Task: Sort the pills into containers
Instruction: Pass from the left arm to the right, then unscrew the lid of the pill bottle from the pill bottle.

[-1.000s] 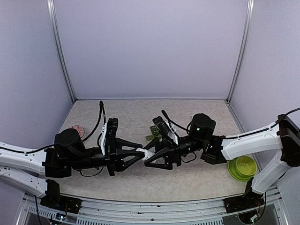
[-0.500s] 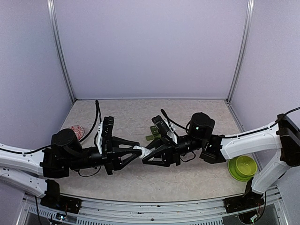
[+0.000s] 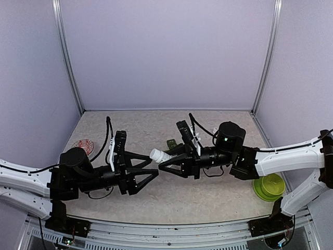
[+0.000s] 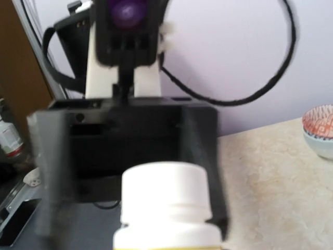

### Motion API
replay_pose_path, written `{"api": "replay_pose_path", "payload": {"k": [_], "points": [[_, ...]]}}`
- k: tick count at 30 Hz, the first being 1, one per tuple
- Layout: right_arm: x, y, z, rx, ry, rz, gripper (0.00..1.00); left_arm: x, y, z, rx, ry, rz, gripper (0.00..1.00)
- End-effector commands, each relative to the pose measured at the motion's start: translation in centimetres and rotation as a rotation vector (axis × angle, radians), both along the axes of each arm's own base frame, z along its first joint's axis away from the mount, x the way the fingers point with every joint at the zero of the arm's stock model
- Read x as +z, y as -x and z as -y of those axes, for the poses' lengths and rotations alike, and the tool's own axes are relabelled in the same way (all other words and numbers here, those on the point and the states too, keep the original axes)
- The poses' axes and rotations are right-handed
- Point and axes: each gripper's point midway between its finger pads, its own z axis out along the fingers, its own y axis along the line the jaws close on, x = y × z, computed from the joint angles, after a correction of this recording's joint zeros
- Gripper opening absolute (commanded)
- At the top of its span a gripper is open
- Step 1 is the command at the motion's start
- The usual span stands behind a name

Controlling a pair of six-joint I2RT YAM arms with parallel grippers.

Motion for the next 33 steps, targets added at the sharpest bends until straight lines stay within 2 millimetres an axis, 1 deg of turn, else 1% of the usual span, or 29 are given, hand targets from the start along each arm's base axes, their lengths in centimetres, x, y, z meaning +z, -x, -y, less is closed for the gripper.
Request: {"api": "replay_pose_path", "payload": {"k": [1,2,3,7,10,12,14,18,21,23,28,33], "points": [[0.4,0.5,0.1,0.014,-0.009,0.005,0.15,2.3,0.6,-1.2,-0.005,0.079,0.064,0.94],[0.3,0.9,-0.1,0.045,-0.005,-0.015,0.15,2.6,1.0,-1.5,-0.012,0.076,0.115,0.98],[0.4,1.4,-0.1,0.082,-0.006,-0.029,0.15,2.9,1.3,-1.9,-0.021,0.069,0.171,0.99],[0.7,3.2,0.0,0.210,-0.005,-0.097,0.14,3.6,2.9,-3.2,-0.058,0.023,0.416,0.99],[1.0,4.1,0.3,0.274,-0.002,-0.125,0.14,3.6,4.7,-3.7,-0.130,0.013,0.557,0.99],[1.2,4.6,0.4,0.309,0.004,-0.134,0.14,3.4,4.9,-3.6,-0.144,-0.014,0.586,0.99],[1.4,5.1,0.6,0.345,0.006,-0.141,0.14,2.6,5.1,-3.0,-0.180,-0.072,0.603,0.97],[1.4,5.4,0.4,0.383,0.031,-0.183,0.15,1.4,5.4,-1.6,-0.246,-0.163,0.619,0.88],[1.4,5.8,0.4,0.423,0.034,-0.204,0.15,1.4,5.2,-0.8,-0.262,-0.194,0.625,0.79],[1.1,5.9,0.4,0.434,0.043,-0.214,0.15,1.6,5.2,-0.4,-0.264,-0.196,0.630,0.75],[0.4,6.0,0.3,0.438,0.057,-0.228,0.15,1.9,5.1,-0.3,-0.257,-0.182,0.639,0.72],[0.1,6.2,0.3,0.447,0.066,-0.235,0.14,1.6,5.2,-0.3,-0.265,-0.183,0.637,0.63]]}}
